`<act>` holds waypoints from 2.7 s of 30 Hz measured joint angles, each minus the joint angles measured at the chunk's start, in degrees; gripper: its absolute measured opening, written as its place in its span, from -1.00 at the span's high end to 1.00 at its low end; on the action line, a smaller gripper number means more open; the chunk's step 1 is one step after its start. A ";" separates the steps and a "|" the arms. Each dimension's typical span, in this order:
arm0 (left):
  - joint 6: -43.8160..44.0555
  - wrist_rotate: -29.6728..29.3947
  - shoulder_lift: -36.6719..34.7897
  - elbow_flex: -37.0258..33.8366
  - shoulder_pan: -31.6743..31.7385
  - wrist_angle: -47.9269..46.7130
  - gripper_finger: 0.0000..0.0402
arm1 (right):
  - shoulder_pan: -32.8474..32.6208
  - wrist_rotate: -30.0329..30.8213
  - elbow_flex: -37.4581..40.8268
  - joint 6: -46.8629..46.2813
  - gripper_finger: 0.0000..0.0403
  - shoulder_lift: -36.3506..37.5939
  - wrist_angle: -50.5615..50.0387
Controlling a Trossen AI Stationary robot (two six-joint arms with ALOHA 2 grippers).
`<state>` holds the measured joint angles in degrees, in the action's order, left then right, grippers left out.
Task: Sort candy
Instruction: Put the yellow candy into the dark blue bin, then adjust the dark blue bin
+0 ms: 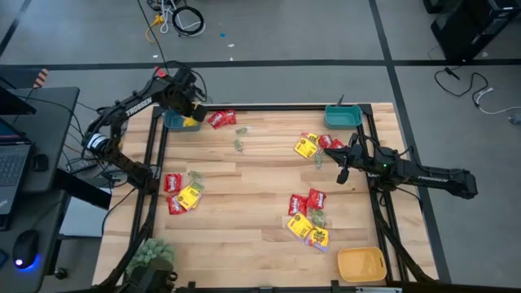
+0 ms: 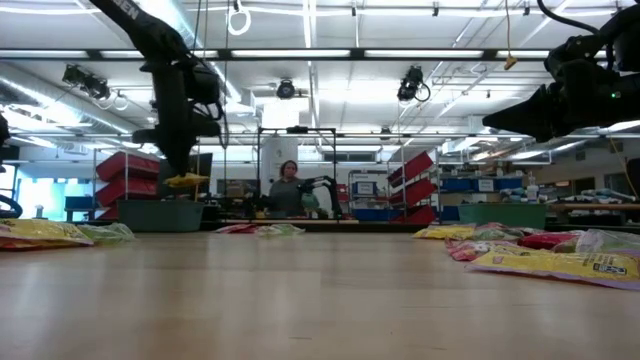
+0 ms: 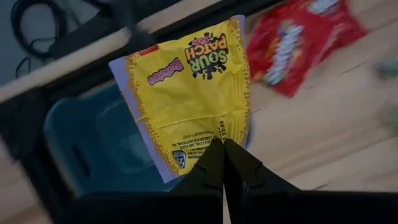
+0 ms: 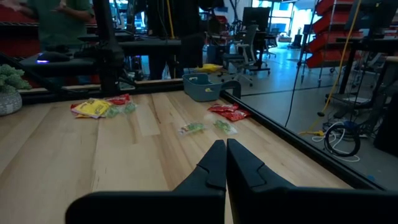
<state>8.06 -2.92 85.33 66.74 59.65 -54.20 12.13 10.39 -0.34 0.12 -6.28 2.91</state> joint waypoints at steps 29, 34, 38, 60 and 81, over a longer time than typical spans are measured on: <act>5.76 0.97 0.53 -5.85 2.88 5.84 1.00 | 0.01 0.00 -0.01 0.01 1.00 -0.01 0.00; 6.57 1.62 3.22 -6.16 1.77 8.07 1.00 | 0.02 0.00 0.00 0.00 1.00 0.00 0.00; 6.61 1.37 4.88 -6.23 1.04 8.21 1.00 | 0.00 -0.01 0.00 0.00 1.00 -0.01 0.00; -0.55 -1.24 5.07 -6.23 -1.87 7.90 0.50 | 0.02 0.00 -0.02 0.00 1.00 0.00 0.00; -7.72 -2.07 -7.34 -6.20 -13.83 7.16 0.99 | 0.02 -0.01 0.00 0.00 1.00 -0.01 0.00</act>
<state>0.35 -4.98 77.98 60.53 45.82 -47.05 12.14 10.39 -0.34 0.12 -6.28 2.92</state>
